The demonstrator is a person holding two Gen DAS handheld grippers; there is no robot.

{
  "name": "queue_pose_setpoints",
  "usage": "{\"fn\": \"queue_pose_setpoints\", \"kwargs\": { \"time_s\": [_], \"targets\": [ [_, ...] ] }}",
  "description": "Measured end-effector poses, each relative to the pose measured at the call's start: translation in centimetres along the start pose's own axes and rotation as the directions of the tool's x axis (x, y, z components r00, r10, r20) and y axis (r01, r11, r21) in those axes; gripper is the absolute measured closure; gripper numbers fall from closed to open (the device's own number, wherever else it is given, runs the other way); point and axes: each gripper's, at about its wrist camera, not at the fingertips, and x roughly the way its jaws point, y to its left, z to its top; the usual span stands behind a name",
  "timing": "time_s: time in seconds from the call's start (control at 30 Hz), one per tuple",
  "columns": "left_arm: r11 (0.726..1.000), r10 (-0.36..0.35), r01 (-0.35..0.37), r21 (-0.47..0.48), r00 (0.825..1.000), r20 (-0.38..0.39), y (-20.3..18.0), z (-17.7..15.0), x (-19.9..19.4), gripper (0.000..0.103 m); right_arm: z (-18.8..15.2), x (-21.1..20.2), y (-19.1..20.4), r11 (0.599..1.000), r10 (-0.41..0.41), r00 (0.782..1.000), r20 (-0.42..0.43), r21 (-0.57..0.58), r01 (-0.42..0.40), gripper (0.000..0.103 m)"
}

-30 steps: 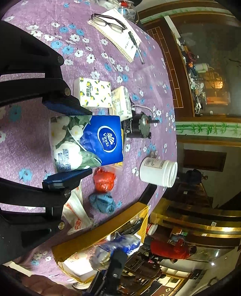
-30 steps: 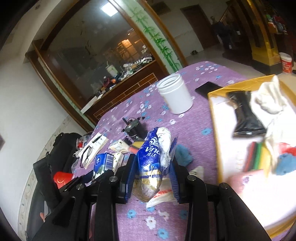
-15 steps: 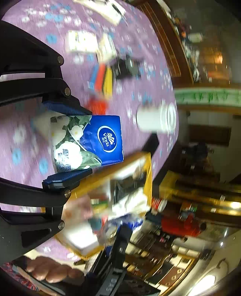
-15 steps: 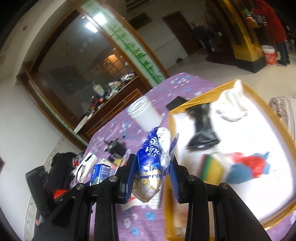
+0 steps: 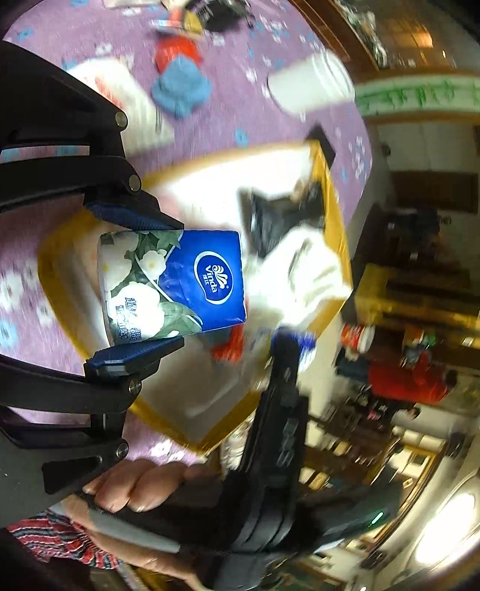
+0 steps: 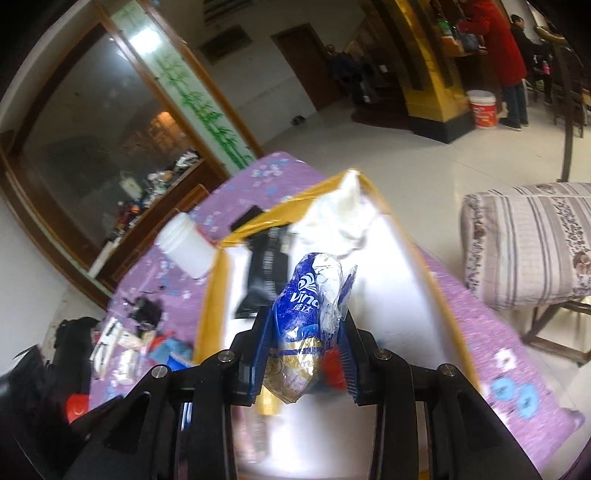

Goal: Organize soft objects
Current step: 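Carry the Vinda box and Vinda bag toward the yellow-rimmed box with both grippers, then lower the Vinda bag into the box with the right gripper while the left releases the Vinda box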

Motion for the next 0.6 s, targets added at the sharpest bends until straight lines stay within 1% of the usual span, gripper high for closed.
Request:
{"fn": "queue_pose_setpoints", "kwargs": {
  "time_s": [0.07,0.27,0.5,0.6],
  "targets": [
    [1.0,-0.008,0.008,0.017,1.0,-0.015,-1.1,-0.1,0.7,0.051,0.3,0.6,-1.0,0.999,-0.033,0.999,-0.018,0.009,0.033,0.067],
    [0.999,-0.016,0.018,0.031,0.998,-0.057,-2.6,-0.3,2.5,0.051,0.2,1.7,-2.6,0.997,-0.077,0.996,-0.047,0.022,0.078,0.066],
    [0.999,-0.024,0.026,0.019,0.997,-0.069,-3.0,-0.7,2.9,0.049,0.0,1.8,-3.2,0.996,-0.082,0.996,-0.042,0.025,0.084,0.058],
    [0.999,-0.021,0.023,0.028,0.998,-0.06,-3.3,-0.8,2.8,0.045,-0.1,1.5,-3.4,0.997,-0.071,0.997,-0.03,0.028,0.072,0.056]
  ]
}}
